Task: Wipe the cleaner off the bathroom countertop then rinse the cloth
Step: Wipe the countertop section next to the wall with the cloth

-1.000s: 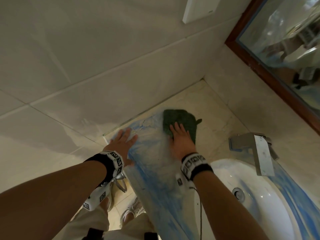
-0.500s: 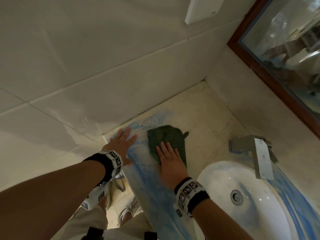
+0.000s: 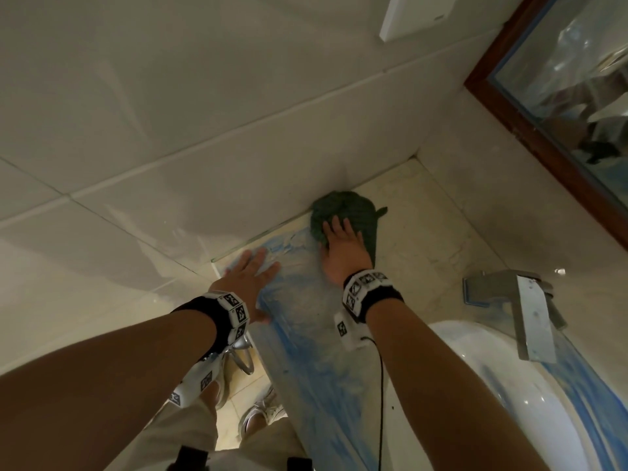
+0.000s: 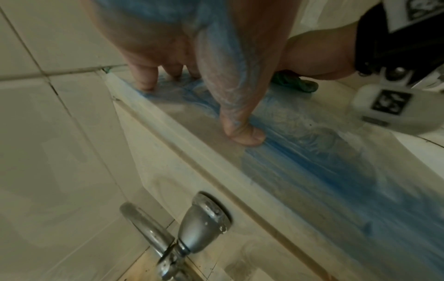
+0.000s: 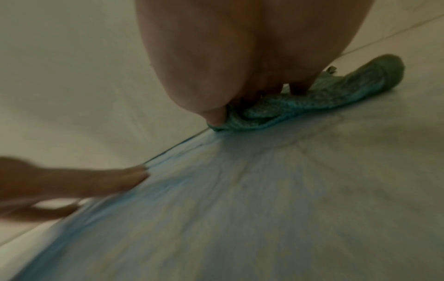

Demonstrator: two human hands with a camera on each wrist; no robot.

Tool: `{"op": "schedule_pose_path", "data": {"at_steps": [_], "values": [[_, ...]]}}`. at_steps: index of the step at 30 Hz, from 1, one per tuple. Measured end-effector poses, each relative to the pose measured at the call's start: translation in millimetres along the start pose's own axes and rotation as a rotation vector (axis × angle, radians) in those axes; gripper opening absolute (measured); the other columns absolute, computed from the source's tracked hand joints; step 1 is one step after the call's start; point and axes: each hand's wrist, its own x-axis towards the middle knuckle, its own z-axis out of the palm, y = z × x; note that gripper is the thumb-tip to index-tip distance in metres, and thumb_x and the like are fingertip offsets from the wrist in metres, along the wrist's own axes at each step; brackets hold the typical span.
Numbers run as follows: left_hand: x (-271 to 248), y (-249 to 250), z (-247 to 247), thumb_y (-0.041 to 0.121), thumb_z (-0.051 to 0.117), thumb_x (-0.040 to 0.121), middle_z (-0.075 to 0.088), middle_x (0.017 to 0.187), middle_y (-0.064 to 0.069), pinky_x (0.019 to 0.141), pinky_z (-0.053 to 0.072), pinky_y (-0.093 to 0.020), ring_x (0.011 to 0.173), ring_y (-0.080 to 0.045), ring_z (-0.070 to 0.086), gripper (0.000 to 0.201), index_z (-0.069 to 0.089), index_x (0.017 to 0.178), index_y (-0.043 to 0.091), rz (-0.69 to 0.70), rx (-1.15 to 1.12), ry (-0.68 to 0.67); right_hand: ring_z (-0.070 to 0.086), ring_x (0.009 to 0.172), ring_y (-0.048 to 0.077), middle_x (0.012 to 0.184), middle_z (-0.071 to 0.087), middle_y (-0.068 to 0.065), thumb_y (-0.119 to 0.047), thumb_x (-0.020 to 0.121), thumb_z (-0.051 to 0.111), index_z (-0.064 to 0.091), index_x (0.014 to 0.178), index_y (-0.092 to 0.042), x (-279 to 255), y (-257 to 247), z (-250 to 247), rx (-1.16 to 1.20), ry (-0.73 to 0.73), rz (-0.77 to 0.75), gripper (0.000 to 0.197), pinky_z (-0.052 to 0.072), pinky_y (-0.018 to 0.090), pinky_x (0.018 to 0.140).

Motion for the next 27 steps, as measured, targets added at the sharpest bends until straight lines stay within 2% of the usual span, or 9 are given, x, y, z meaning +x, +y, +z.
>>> {"op": "schedule_pose_path", "data": {"at_steps": [5,8,9,11,13,17,20,23,27], "values": [[-0.3,0.0,1.0,0.056,0.070,0.079,-0.030,0.157,0.001,0.119,0.008,-0.050,0.146,-0.024,-0.022,0.113,-0.011,0.153,0.033,0.001,-0.012,0.018,-0.002,0.150,0.022,0.164,0.002,0.001,-0.033,0.102,0.026,0.009,0.156,-0.018,-72.6,-7.3,34.6,-0.078,-0.062,-0.102,0.059,0.001,0.042,0.121],[0.0,-0.6,-0.7,0.055,0.069,0.080,-0.030,0.157,0.001,0.119,0.008,-0.051,0.146,-0.025,-0.023,0.112,-0.012,0.153,0.032,0.009,-0.019,0.002,0.002,0.150,0.021,0.163,0.005,-0.001,-0.040,0.095,0.012,0.013,0.155,-0.019,-96.0,-1.3,42.1,-0.108,-0.081,-0.156,0.063,0.001,0.039,0.120],[0.0,-1.1,-0.7,0.055,0.069,0.080,-0.030,0.157,0.001,0.119,0.008,-0.051,0.146,-0.025,-0.023,0.112,-0.012,0.153,0.032,0.011,-0.024,0.000,0.001,0.150,0.020,0.163,0.005,-0.002,-0.040,0.095,0.013,0.014,0.155,-0.020,-92.4,1.3,38.6,-0.101,-0.089,-0.160,0.063,0.001,0.038,0.119],[1.0,-2.3,0.3,0.056,0.069,0.080,-0.030,0.157,0.001,0.119,0.007,-0.052,0.146,-0.025,-0.023,0.111,-0.011,0.153,0.032,0.016,-0.032,0.007,-0.001,0.150,0.018,0.163,0.003,-0.003,-0.033,0.101,0.026,0.012,0.155,-0.021,-71.2,6.6,29.0,-0.081,-0.082,-0.136,0.058,0.001,0.038,0.120],[1.3,-2.1,0.8,0.056,0.070,0.079,-0.030,0.157,0.001,0.118,0.006,-0.052,0.146,-0.025,-0.023,0.111,-0.010,0.153,0.032,0.018,-0.046,0.009,-0.001,0.150,0.020,0.164,0.002,-0.001,-0.029,0.102,0.032,0.012,0.156,-0.019,-38.6,10.2,13.8,-0.057,-0.044,-0.089,0.059,0.003,0.040,0.121],[-0.8,-0.3,-1.4,0.054,0.071,0.079,-0.029,0.158,0.000,0.118,0.007,-0.053,0.146,-0.026,-0.022,0.112,-0.010,0.154,0.031,0.019,-0.031,0.006,0.000,0.150,0.025,0.164,0.004,0.002,-0.031,0.104,0.028,0.012,0.156,-0.017,24.3,2.2,-10.4,-0.032,-0.014,0.007,0.056,0.006,0.045,0.122],[-1.7,-0.9,-1.0,0.055,0.070,0.079,-0.029,0.158,0.000,0.119,0.007,-0.052,0.146,-0.026,-0.022,0.112,-0.010,0.154,0.032,0.015,-0.023,0.011,0.002,0.150,0.026,0.163,0.010,0.001,-0.033,0.104,0.028,0.017,0.155,-0.017,34.7,-11.3,-13.9,-0.001,0.016,0.037,0.055,0.009,0.048,0.121],[-1.6,-0.4,0.6,0.057,0.069,0.079,-0.029,0.158,0.000,0.118,0.007,-0.052,0.146,-0.027,-0.022,0.113,-0.011,0.154,0.032,0.013,-0.010,0.023,0.001,0.150,0.026,0.163,0.007,0.002,-0.030,0.103,0.031,0.015,0.155,-0.017,7.3,-17.4,-2.8,-0.024,-0.008,-0.026,0.057,0.008,0.047,0.121],[-1.2,1.0,0.8,0.056,0.070,0.079,-0.030,0.157,0.000,0.118,0.006,-0.052,0.146,-0.027,-0.022,0.112,-0.011,0.153,0.032,0.022,-0.026,0.019,-0.004,0.150,0.022,0.164,-0.001,0.001,-0.030,0.101,0.029,0.008,0.156,-0.019,-67.7,-13.5,29.5,-0.066,-0.050,-0.073,0.061,0.002,0.042,0.122]]}}
